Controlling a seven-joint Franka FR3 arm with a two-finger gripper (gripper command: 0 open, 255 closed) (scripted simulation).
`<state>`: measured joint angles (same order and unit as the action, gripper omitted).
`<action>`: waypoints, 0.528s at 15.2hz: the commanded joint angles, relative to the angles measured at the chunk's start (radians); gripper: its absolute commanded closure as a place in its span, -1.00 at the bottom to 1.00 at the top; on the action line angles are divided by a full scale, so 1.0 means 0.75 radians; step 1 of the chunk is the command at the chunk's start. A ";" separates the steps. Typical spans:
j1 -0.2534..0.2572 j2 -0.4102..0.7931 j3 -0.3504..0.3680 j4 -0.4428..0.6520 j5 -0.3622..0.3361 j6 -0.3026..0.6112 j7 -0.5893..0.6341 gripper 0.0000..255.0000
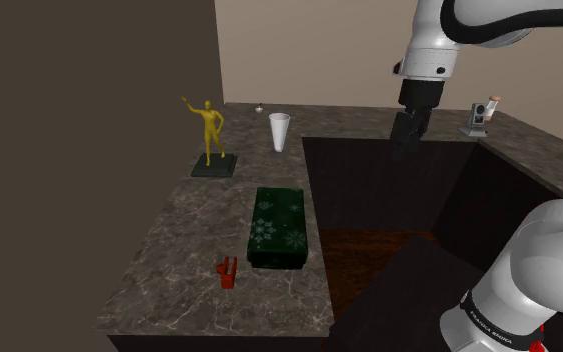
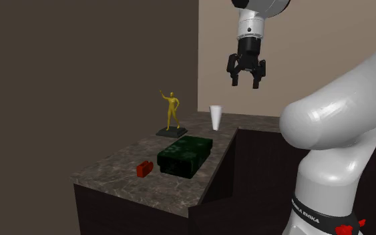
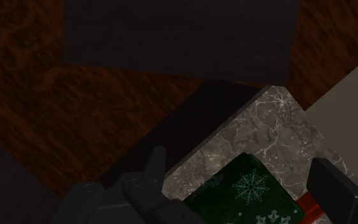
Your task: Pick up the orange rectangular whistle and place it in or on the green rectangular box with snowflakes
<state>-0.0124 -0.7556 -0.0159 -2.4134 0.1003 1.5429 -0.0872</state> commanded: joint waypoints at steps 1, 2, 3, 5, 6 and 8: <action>0.000 0.000 0.000 0.000 0.000 0.000 0.000 -1.00; 0.009 0.022 0.020 -0.015 0.013 0.042 0.014 -1.00; 0.018 0.047 0.040 -0.027 0.025 0.085 0.028 -1.00; 0.036 0.101 0.079 -0.047 0.048 0.170 0.056 -1.00; 0.045 0.131 0.099 -0.055 0.059 0.212 0.069 -1.00; 0.062 0.196 0.138 -0.064 0.078 0.297 0.097 -1.00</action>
<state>0.0281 -0.6348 0.0741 -2.4597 0.1521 1.7326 -0.0238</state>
